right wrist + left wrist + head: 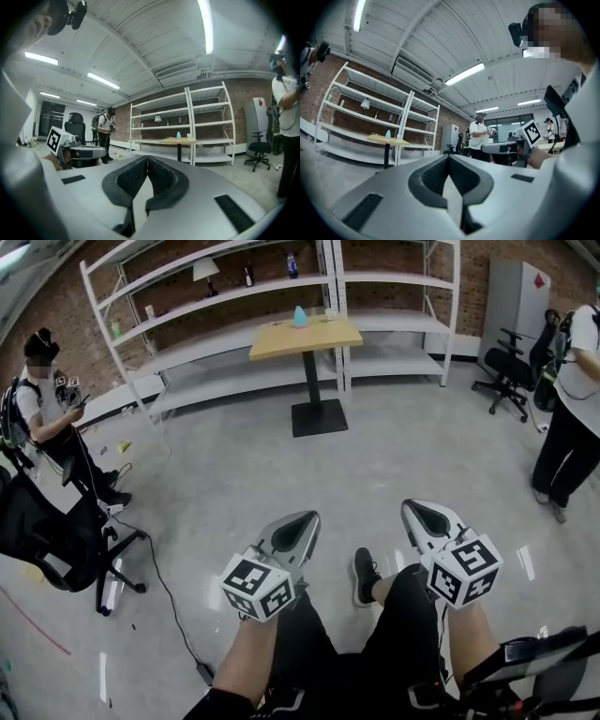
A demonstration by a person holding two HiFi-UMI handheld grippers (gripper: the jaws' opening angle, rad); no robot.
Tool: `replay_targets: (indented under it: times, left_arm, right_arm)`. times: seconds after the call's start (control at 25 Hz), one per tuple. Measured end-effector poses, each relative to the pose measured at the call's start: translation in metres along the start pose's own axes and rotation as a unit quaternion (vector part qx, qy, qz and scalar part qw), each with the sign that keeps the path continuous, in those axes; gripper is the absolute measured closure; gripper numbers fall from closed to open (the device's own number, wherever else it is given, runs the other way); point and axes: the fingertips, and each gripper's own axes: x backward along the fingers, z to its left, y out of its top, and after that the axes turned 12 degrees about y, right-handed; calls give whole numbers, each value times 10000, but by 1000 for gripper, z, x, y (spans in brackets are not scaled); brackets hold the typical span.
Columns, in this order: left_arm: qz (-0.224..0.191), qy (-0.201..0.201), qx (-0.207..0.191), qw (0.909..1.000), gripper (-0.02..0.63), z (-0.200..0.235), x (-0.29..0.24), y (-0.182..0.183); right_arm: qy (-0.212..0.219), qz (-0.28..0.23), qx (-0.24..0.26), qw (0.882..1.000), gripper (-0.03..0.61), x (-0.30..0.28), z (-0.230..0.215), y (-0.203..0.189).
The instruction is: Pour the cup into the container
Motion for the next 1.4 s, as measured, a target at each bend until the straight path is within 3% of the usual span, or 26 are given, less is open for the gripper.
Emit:
replay_targets:
  times: [0.6, 0.96, 1.4]
  left_arm:
    - [80, 7, -240, 9997, 615, 111, -194, 23]
    - [59, 215, -185, 9996, 615, 236, -296, 31]
    - [-166, -20, -193, 9997, 615, 354, -449, 57]
  right_arm:
    - [-17, -389, 42, 9992, 577, -147, -167, 41]
    - [122, -339, -2, 9994, 577, -299, -251, 59]
    - [68, -247, 217, 9994, 577, -449, -359, 86]
